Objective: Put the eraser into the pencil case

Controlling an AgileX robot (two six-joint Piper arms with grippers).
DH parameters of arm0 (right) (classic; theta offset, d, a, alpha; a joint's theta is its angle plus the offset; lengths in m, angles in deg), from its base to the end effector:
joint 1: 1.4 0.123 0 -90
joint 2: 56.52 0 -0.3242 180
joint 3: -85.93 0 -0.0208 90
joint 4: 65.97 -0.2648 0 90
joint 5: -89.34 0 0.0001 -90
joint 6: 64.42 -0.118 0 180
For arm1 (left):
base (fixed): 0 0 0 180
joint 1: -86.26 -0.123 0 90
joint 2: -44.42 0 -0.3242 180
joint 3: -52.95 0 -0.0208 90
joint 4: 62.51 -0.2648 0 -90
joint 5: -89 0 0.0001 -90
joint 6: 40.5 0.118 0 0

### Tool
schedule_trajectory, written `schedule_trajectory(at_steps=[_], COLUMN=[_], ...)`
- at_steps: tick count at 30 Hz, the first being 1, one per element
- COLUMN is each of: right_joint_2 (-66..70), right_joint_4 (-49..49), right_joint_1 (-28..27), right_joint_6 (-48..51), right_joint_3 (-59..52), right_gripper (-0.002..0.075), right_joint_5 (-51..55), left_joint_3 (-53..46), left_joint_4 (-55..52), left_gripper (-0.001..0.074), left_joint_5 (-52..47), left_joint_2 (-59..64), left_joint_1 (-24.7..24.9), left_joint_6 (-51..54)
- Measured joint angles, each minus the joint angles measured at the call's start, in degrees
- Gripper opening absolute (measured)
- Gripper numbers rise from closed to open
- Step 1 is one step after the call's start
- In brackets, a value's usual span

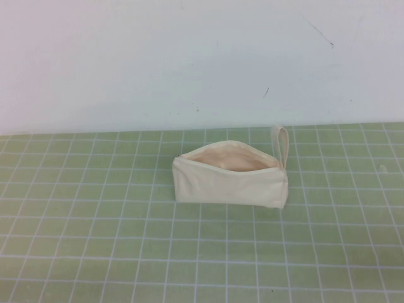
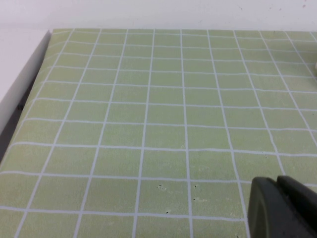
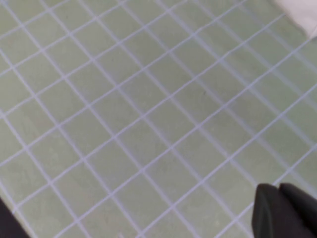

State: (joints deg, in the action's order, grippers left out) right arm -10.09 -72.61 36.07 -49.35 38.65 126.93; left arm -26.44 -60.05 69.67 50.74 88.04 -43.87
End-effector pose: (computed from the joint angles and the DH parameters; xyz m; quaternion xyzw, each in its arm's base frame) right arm 0.0987 0.0862 0.2840 -0.3781 0.8276 0.1301 0.3939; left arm 0.0541 -0.0034 0.1686 -0.0228 0.7931 -0.0453 0.6069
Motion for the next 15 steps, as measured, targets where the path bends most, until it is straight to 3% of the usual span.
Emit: schedule_trajectory(at_steps=[11, 15], right_joint_2=[-3.4, -9.5], right_joint_4=[0.3, 0.1], right_joint_1=[-1.0, -9.7], right_joint_6=[0.5, 4.6], right_joint_3=[-3.3, -5.8], right_gripper=[0.0, 0.0], right_joint_5=[-0.2, -8.7], left_joint_3=[0.0, 0.0], left_joint_4=[0.0, 0.0], left_gripper=[-0.0001, -0.0001], left_joint_5=[0.0, 0.0], left_joint_2=[0.0, 0.0], left_joint_1=[0.0, 0.0], left_joint_6=[0.0, 0.0])
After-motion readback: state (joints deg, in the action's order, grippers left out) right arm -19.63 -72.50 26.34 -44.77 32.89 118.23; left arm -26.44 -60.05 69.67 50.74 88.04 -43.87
